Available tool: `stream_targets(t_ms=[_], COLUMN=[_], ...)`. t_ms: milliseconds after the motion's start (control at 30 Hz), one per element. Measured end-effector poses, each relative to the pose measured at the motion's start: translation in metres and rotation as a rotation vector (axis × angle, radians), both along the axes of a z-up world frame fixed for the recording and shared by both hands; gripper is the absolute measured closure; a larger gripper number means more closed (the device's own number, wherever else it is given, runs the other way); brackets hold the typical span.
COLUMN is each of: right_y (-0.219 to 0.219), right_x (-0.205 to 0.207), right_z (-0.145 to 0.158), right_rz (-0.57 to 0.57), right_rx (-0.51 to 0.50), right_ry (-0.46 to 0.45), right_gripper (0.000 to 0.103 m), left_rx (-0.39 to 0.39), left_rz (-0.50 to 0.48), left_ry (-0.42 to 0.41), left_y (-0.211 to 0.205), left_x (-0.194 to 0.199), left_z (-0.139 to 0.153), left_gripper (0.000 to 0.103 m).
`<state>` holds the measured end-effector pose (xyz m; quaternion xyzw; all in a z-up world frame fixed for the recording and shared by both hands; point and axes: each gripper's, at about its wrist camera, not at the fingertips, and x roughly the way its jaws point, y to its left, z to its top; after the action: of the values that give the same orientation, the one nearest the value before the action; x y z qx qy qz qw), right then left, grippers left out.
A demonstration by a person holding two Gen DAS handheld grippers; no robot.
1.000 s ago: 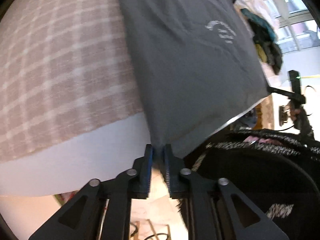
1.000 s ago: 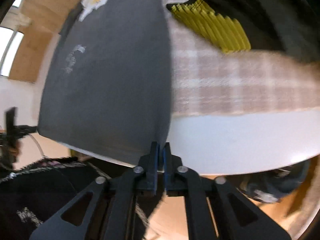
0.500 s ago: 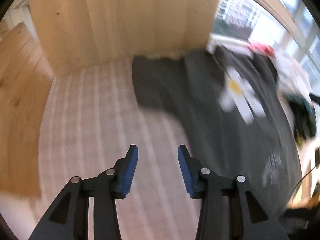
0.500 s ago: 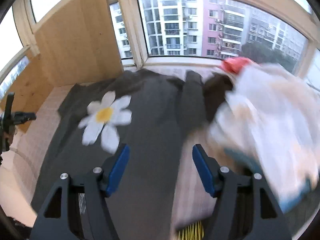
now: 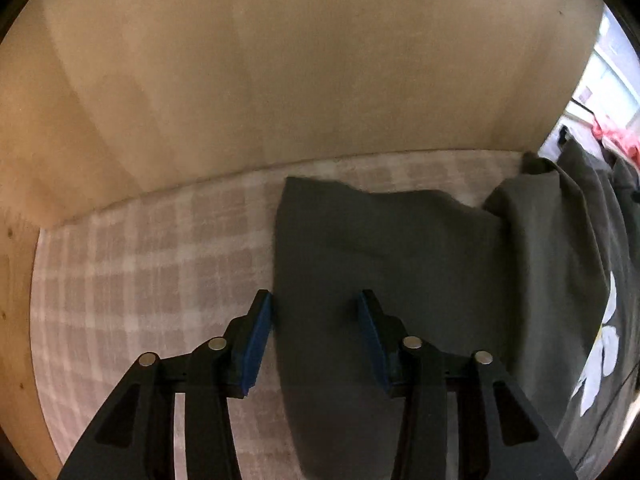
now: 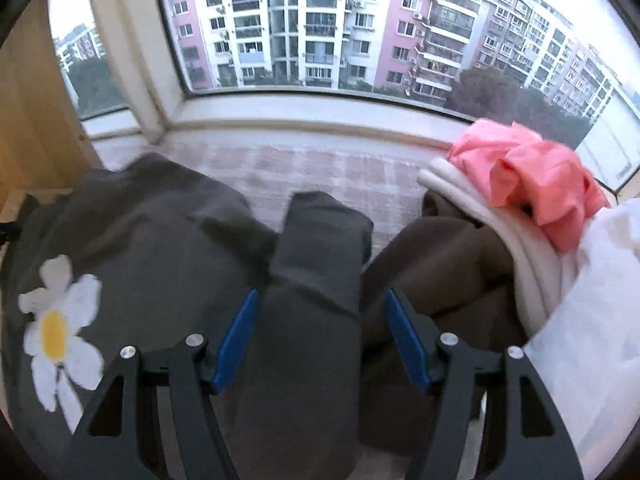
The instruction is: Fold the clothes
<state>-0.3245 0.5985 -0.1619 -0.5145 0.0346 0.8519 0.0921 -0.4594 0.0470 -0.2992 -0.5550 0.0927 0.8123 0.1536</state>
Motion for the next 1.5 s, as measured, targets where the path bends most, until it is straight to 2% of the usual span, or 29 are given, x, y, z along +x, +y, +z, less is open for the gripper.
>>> stream_targets(t_ms=[33, 67, 100, 133, 333, 433, 533, 600, 700, 800, 867, 967, 1000, 1033, 1100, 1200, 1267, 1300, 1400, 1500], right_y=[0.001, 0.003, 0.005, 0.006, 0.002, 0.003, 0.002, 0.007, 0.02, 0.023, 0.021, 0.02, 0.019, 0.018, 0.014, 0.006, -0.003, -0.008, -0.014, -0.017], right_x=[0.0, -0.001, -0.002, -0.003, -0.007, -0.014, -0.014, -0.013, -0.011, -0.01, -0.011, -0.007, -0.005, -0.002, 0.002, 0.007, 0.008, 0.009, 0.009, 0.008], right_z=[-0.004, -0.006, -0.009, -0.01, -0.011, -0.013, -0.019, -0.02, -0.021, -0.019, -0.017, -0.01, -0.004, 0.002, 0.019, 0.037, 0.038, 0.033, 0.017, 0.001], right_rz=[0.001, 0.002, 0.003, 0.001, 0.005, 0.014, 0.024, 0.006, -0.045, -0.063, -0.071, -0.104, -0.102, -0.099, -0.098, -0.065, -0.01, 0.015, 0.027, 0.014], right_rx=[-0.003, 0.004, 0.009, 0.006, 0.014, 0.019, 0.031, 0.039, 0.005, 0.014, 0.048, 0.063, 0.055, 0.047, 0.044, -0.077, -0.128, -0.115, -0.051, 0.02], right_ry=[-0.004, -0.004, -0.004, -0.003, 0.014, -0.012, -0.039, -0.042, -0.046, -0.05, -0.068, -0.111, -0.097, -0.08, -0.014, 0.064, 0.077, 0.055, -0.031, -0.117], right_gripper=[0.038, 0.038, 0.038, 0.038, 0.038, 0.039, 0.048, 0.064, 0.066, 0.066, 0.066, 0.066, 0.066, 0.065, 0.064, 0.057, 0.057, 0.057, 0.057, 0.057], left_rx=[0.001, 0.008, 0.015, 0.019, 0.021, 0.036, 0.022, 0.005, -0.053, -0.108, -0.188, -0.16, -0.151, -0.142, -0.124, -0.089, 0.0, 0.02, -0.067, -0.114], left_rz=[-0.003, 0.006, 0.015, 0.022, 0.04, 0.055, 0.08, 0.105, 0.162, 0.239, 0.258, 0.215, 0.2, 0.185, 0.156, 0.103, 0.03, 0.004, -0.025, 0.015], left_ry=[0.008, 0.011, 0.014, 0.019, 0.074, 0.103, 0.135, 0.157, 0.179, 0.121, 0.093, 0.12, 0.128, 0.137, 0.155, 0.181, 0.169, 0.159, 0.137, 0.161], left_y=[0.001, -0.001, -0.002, -0.003, -0.007, -0.016, -0.03, -0.045, -0.072, -0.099, -0.109, -0.096, -0.092, -0.087, -0.079, -0.064, -0.047, -0.039, -0.024, -0.046], left_x=[0.001, 0.003, 0.004, 0.006, 0.025, 0.035, 0.044, 0.052, 0.062, 0.05, 0.048, 0.041, 0.038, 0.036, 0.031, 0.025, 0.025, 0.025, 0.021, 0.023], left_z=[0.0, 0.001, 0.002, 0.003, 0.014, 0.025, 0.037, 0.046, 0.05, 0.028, 0.014, 0.025, 0.029, 0.032, 0.04, 0.05, 0.05, 0.048, 0.033, 0.035], left_gripper=[0.081, 0.085, 0.095, 0.099, 0.1, 0.1, 0.1, 0.1, 0.1, 0.095, 0.095, 0.091, 0.083, 0.069, 0.056, 0.057, 0.057, 0.056, 0.056, 0.055])
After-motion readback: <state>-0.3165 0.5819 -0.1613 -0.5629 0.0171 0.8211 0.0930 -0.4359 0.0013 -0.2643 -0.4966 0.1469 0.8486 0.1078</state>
